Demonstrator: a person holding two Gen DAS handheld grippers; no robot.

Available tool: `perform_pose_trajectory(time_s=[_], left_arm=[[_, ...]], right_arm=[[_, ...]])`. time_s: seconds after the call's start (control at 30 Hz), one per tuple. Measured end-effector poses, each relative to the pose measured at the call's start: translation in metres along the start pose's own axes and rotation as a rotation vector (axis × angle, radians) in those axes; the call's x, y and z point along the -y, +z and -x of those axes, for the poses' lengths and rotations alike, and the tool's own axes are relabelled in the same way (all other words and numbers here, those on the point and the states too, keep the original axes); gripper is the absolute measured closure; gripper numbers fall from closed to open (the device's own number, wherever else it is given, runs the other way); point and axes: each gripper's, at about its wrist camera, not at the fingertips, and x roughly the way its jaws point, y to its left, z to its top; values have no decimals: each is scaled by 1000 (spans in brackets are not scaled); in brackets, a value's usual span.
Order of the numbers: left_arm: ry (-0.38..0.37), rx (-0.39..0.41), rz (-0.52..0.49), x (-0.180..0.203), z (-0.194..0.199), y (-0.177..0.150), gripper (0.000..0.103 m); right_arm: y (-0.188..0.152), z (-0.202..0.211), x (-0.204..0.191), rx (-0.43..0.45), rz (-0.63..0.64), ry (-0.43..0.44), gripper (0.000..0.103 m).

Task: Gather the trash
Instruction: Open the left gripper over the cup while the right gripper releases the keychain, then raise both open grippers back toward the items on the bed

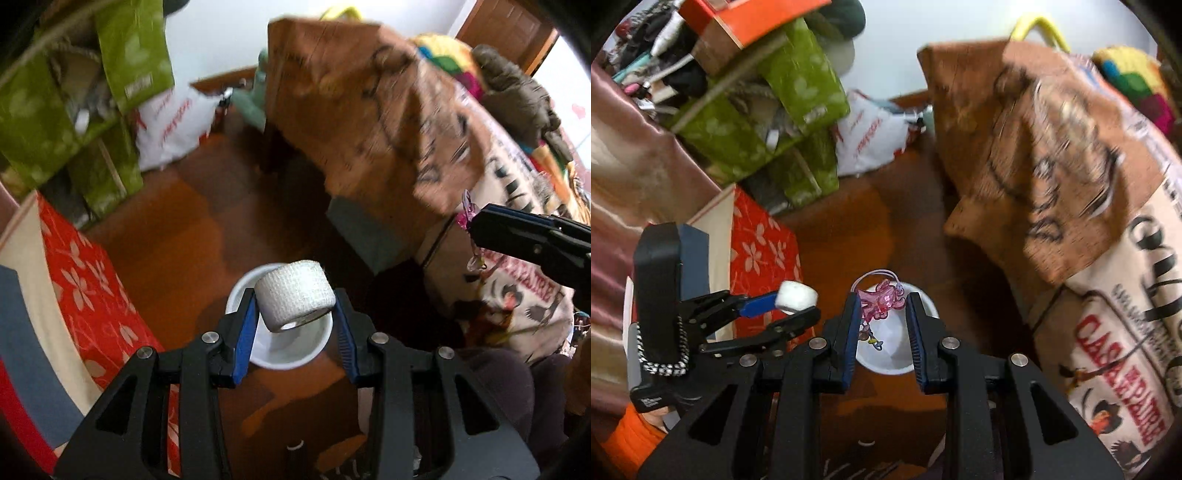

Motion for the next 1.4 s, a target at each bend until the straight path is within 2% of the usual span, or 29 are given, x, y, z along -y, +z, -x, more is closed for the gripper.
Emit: perform_pose_trajectory(time_s=[0.17,0.4,0.47,0.5,0.53,0.63,0.8,1.1,1.4], left_arm=[[-16,-95,25,-9,-39,-6,63],[-47,-162,49,-15,-67,-9,63],[-51,-181,54,-14,-71,-8,61],[-46,-192,55,-14,-73,-8,56],[-40,-202,59,-14,-73,-8,53],[-32,-201,56,-15,-72,-10,50],[9,-178,38,-14,-57,-9,50],[33,-66,11,-2,-3,3,50],[42,93,-50,33,73,14,50]], right_arm=[[0,-32,6,-81,-20,30,80],[4,-46,3,-104,3,53,78],[6,-50,3,-119,4,65,70],[7,-50,3,-122,2,64,60],[7,-51,4,-117,2,58,56],[8,-49,5,-102,1,44,55],[7,-40,11,-84,-20,31,55],[0,-1,12,-12,-3,-22,55],[-8,74,9,150,22,-82,55]])
